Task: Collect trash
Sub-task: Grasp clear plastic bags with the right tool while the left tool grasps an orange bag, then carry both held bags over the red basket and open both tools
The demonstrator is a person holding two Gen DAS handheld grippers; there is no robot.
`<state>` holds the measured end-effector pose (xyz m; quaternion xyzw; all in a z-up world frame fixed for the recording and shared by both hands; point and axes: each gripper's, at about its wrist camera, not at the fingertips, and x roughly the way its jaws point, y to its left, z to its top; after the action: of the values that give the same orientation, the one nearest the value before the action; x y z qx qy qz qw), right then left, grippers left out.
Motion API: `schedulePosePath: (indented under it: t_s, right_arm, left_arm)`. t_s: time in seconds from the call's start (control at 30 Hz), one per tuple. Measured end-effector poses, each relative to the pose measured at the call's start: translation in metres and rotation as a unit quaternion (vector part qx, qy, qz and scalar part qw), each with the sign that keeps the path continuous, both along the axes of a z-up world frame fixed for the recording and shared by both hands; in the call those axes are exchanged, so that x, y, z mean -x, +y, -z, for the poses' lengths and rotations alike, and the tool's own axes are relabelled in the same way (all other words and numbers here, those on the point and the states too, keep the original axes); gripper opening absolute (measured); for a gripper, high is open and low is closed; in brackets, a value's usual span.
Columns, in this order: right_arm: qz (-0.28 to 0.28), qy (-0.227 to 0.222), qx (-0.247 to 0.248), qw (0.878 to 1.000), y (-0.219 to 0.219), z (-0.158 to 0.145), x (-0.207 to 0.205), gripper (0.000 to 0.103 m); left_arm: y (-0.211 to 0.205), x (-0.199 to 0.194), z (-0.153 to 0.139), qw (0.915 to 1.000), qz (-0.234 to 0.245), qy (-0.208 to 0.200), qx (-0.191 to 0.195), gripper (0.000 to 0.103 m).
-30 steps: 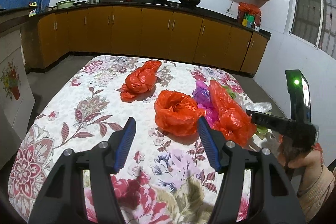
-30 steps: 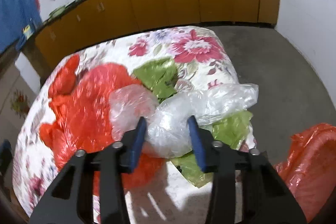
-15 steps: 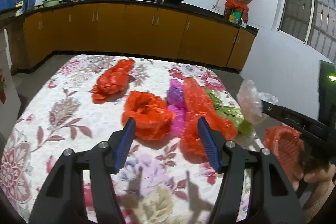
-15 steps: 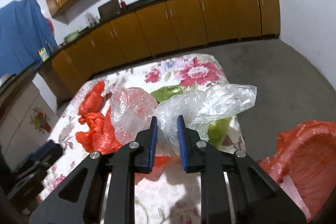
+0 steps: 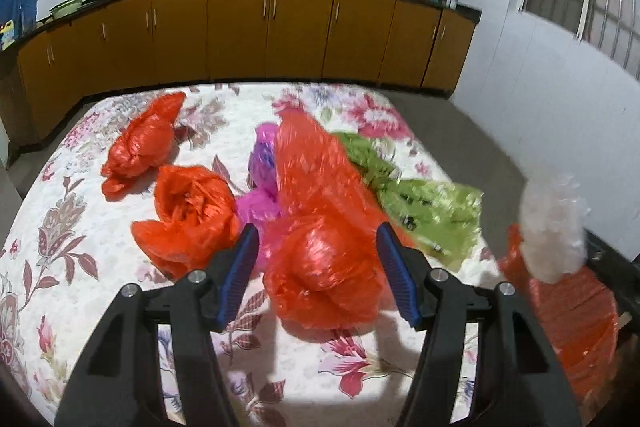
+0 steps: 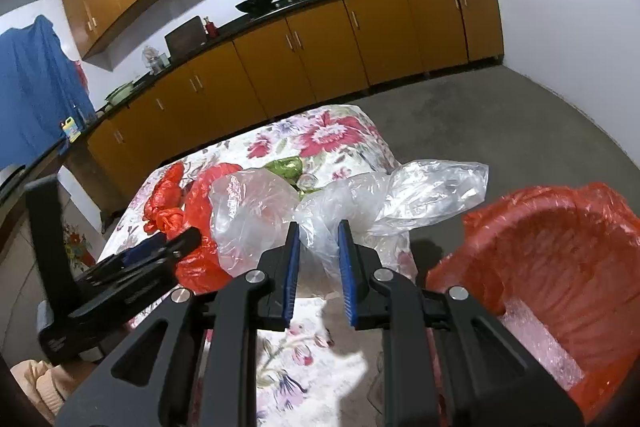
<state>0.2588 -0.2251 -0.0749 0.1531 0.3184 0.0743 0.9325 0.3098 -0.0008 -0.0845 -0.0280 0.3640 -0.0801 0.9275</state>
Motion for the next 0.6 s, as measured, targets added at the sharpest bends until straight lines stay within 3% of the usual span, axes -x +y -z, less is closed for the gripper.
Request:
schedulePosePath:
  t_s: [0.07, 0.13, 0.23, 0.6]
  right_arm:
    - [0.001, 0.002, -0.001, 1.0, -0.001, 0.001, 0.001, 0.02]
    - [0.0, 0.003, -0.002, 1.0, -0.002, 0.003, 0.002, 0.02]
    - [0.0, 0.003, -0.002, 1.0, -0.003, 0.004, 0.004, 0.02]
    - [-0.003, -0.014, -0.013, 1.0, -0.008, -0.009, 0.029, 0.02]
  left_arm:
    - [-0.004, -0.003, 0.007, 0.9999, 0.003, 0.014, -0.007, 0.059]
    - [-0.004, -0.004, 0.012, 0.9997, 0.007, 0.022, -0.003, 0.038]
    - [-0.003, -0.001, 0.013, 0.9997, 0.012, 0.018, 0.006, 0.027]
    - [0.018, 0.052, -0.023, 0.9988, 0.003, -0.048, -0.011, 0.024]
